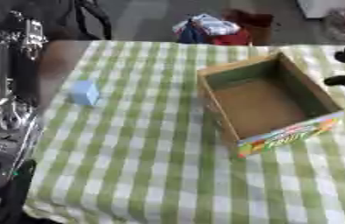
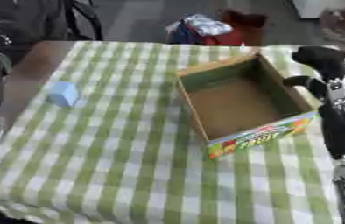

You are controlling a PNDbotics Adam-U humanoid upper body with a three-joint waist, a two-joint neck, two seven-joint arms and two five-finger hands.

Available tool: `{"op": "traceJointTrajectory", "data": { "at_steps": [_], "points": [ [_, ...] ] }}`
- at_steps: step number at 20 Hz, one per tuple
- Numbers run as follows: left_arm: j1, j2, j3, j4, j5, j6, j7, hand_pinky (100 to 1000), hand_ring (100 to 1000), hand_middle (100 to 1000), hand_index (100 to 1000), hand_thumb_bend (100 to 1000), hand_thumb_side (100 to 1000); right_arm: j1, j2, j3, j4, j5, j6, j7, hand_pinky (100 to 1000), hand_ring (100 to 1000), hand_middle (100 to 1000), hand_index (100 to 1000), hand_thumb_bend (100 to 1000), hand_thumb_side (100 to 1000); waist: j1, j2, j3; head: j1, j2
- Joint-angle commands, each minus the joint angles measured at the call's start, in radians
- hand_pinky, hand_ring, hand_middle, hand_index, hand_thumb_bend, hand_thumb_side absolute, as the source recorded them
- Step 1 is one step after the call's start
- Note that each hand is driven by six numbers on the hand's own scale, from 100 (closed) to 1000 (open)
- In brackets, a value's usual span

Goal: Pick up objects on the table and place them in the box.

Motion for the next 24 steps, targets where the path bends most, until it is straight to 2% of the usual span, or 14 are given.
{"op": "traceJointTrajectory", "data": {
  "at_steps": [1,12,15,20,24],
  "points": [
    [-0.012,0.030,0.010,-0.020,-0.004,0.000,0.003,681,574,601,786,100,681,-0.013,-0.016,-0.002,-0.016,-0.002,-0.001,-0.001,611,819,723,720,100,545,-0.001,-0.010,0.002,-0.004,0.005],
    [-0.011,0.032,0.011,-0.020,-0.006,0.001,0.004,681,573,600,786,100,680,-0.012,-0.016,-0.002,-0.016,-0.001,-0.001,-0.001,611,819,723,721,100,545,0.000,-0.011,0.000,-0.003,0.005],
    [-0.014,0.053,0.013,-0.020,-0.014,0.005,-0.001,685,580,607,794,100,673,-0.012,-0.016,-0.003,-0.015,0.000,-0.001,-0.001,611,819,723,721,100,545,0.000,-0.011,0.000,-0.002,0.005],
    [-0.036,0.166,0.018,-0.013,-0.081,0.055,-0.079,711,618,657,828,116,669,-0.010,-0.018,-0.002,-0.014,0.001,-0.001,-0.001,610,819,723,720,100,546,0.002,-0.012,-0.003,-0.002,0.005],
    [-0.072,0.286,0.026,0.047,-0.152,0.098,-0.157,727,644,685,843,145,656,-0.008,-0.019,-0.001,-0.014,0.001,0.000,0.000,610,819,723,720,100,545,0.003,-0.015,-0.009,-0.002,0.005]
  ]
}}
